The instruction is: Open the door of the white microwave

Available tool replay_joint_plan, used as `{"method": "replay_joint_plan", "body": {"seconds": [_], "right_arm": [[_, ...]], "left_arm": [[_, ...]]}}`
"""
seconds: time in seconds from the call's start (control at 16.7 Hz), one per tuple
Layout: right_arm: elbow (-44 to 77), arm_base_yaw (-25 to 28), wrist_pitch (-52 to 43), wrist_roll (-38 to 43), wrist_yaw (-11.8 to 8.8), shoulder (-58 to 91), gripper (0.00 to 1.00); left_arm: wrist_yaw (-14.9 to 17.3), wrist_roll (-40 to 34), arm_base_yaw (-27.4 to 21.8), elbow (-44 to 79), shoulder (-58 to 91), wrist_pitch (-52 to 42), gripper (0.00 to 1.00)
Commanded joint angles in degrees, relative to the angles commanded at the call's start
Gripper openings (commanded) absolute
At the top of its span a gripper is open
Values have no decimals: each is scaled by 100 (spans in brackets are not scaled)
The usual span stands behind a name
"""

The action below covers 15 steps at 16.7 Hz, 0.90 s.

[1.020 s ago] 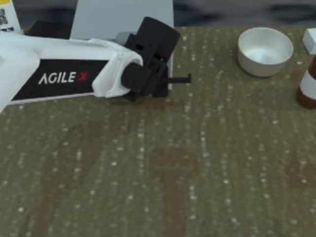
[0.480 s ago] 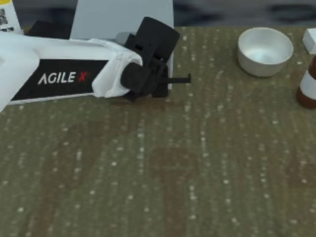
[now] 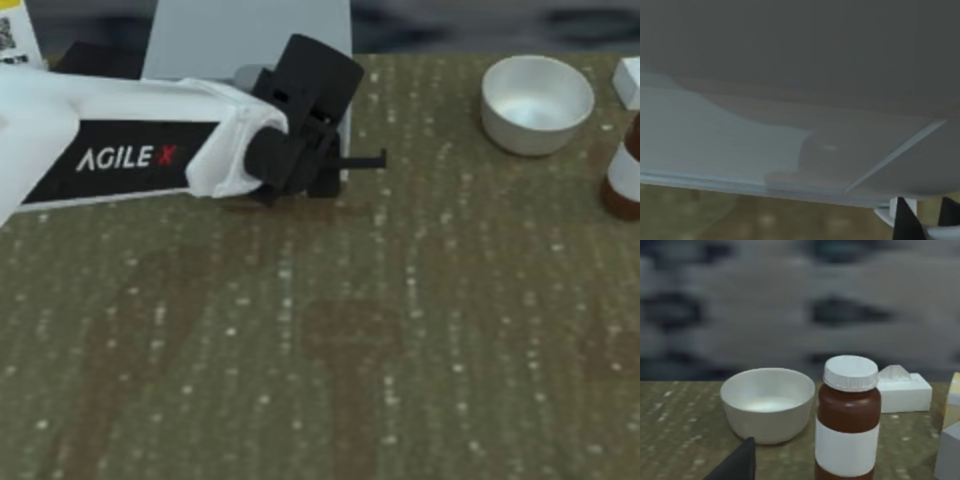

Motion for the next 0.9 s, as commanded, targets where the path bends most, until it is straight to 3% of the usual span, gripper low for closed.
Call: {"method": "replay_joint_plan", "body": {"seconds": [0.9], "right_arm": [[0,0,0,0,0,0,100]], "left_arm": [[241,337,48,-389,-251,248,0]]}}
